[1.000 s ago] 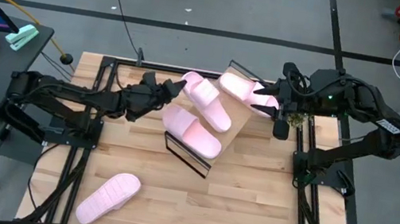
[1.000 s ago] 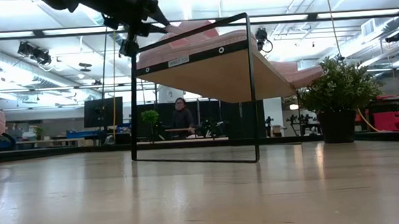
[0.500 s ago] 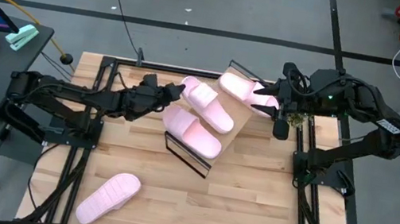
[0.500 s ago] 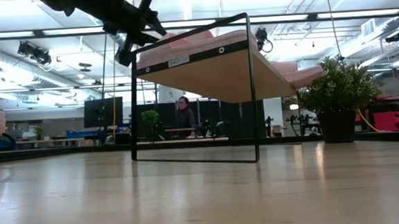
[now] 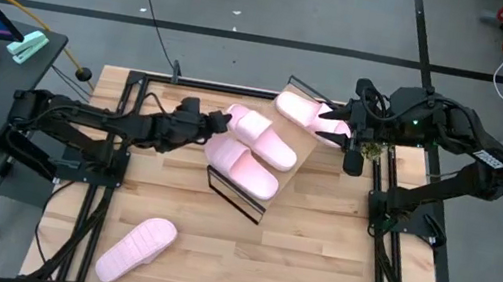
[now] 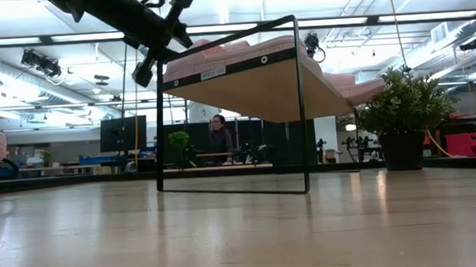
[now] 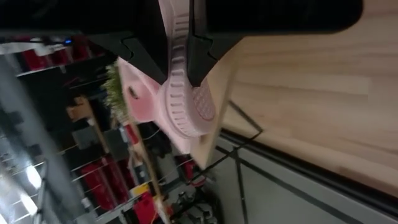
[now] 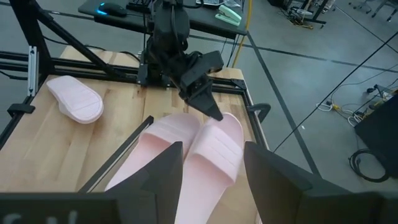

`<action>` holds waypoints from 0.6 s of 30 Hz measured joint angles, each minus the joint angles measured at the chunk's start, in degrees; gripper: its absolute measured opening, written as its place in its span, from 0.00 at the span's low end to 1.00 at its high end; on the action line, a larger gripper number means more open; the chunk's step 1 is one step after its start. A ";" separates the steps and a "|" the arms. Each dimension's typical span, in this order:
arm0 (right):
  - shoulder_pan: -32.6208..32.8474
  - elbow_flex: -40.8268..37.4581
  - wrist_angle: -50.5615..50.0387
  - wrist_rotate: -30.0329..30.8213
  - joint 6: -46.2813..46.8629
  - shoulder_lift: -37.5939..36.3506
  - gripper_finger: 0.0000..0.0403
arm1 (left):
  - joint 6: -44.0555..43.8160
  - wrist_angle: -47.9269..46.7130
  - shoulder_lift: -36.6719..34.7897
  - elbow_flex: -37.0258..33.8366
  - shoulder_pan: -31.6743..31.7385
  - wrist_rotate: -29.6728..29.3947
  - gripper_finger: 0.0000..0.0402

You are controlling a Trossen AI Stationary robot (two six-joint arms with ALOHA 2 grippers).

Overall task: Pick and place slides into the shelf
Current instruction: Put the top pink slide on the shelf

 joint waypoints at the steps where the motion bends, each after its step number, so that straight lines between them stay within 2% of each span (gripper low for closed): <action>1: 0.00 0.00 0.00 -0.01 0.00 0.00 0.44 | -0.03 -1.22 0.00 0.00 0.00 0.06 0.10; 5: 0.00 0.00 0.00 -0.02 0.00 0.00 0.44 | -1.62 -3.96 0.00 0.00 0.00 0.14 0.10; 18: 0.00 0.00 0.00 -0.02 0.00 0.02 0.44 | -1.83 -4.23 0.07 0.00 1.75 -0.54 0.11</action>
